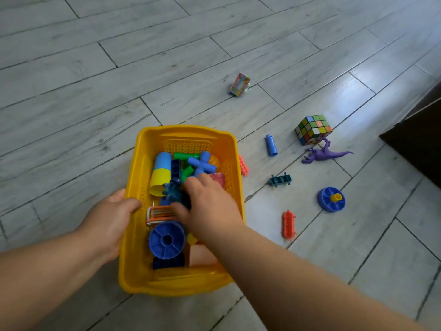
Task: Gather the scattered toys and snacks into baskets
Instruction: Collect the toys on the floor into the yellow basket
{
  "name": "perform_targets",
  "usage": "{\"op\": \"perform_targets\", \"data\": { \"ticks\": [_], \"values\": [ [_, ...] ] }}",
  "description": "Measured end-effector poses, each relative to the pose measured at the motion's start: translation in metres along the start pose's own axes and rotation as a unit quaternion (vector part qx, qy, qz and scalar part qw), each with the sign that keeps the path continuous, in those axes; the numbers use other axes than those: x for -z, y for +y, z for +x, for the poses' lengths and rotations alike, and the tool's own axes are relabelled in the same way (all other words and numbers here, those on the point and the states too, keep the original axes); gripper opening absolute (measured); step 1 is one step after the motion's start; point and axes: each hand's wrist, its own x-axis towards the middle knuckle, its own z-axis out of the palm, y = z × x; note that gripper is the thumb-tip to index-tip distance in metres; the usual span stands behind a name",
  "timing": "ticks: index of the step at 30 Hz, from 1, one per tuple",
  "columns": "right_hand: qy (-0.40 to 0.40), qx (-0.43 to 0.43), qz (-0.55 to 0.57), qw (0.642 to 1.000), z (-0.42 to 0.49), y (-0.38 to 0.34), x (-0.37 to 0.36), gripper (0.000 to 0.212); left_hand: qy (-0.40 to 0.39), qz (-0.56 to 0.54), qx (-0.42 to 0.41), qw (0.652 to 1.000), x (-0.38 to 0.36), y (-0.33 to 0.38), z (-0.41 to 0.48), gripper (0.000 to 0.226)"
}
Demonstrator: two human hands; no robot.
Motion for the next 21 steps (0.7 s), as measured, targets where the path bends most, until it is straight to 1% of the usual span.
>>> {"op": "perform_targets", "data": {
  "ticks": [1,3,5,7,8,10,12,14,16,19,21],
  "values": [
    [-0.028,0.013,-0.024,0.999,0.001,-0.007,-0.008,0.043,-0.002,0.0,-0.004,1.0,0.0,0.0,-0.002,0.023],
    [-0.041,0.027,-0.038,0.998,0.004,-0.013,-0.015,0.051,-0.004,0.001,-0.011,1.0,0.001,0.0,-0.005,0.022],
    [0.001,0.048,-0.003,0.999,0.008,-0.01,-0.011,0.052,0.0,-0.003,-0.007,1.0,0.005,0.0,-0.007,0.022],
    [0.076,0.04,0.056,0.995,0.009,0.002,0.0,0.044,0.003,-0.005,0.005,1.0,0.007,-0.001,-0.007,0.022],
    [0.116,0.014,0.085,0.99,0.01,0.012,0.006,0.04,0.002,-0.006,0.011,1.0,0.007,-0.001,-0.008,0.023],
    [0.171,-0.073,0.123,0.975,0.008,0.04,0.019,0.034,-0.001,-0.009,0.016,1.0,0.004,-0.001,-0.009,0.024],
    [0.187,-0.177,0.14,0.956,0.002,0.077,0.026,0.032,-0.011,-0.005,0.017,1.0,-0.002,0.0,-0.011,0.023],
    [0.161,-0.278,0.118,0.94,-0.01,0.116,0.027,0.036,-0.019,-0.002,0.015,1.0,-0.01,0.003,-0.012,0.022],
    [0.102,-0.354,0.065,0.927,-0.029,0.148,0.023,0.043,-0.025,-0.001,0.01,1.0,-0.02,0.006,-0.013,0.022],
    [0.025,-0.418,0.029,0.908,-0.056,0.179,0.014,0.049,-0.029,0.002,0.0,1.0,-0.037,0.009,-0.014,0.022],
    [-0.009,-0.429,0.023,0.903,-0.065,0.189,0.008,0.05,-0.029,0.002,-0.004,1.0,-0.05,0.009,-0.016,0.021]
  ]
}}
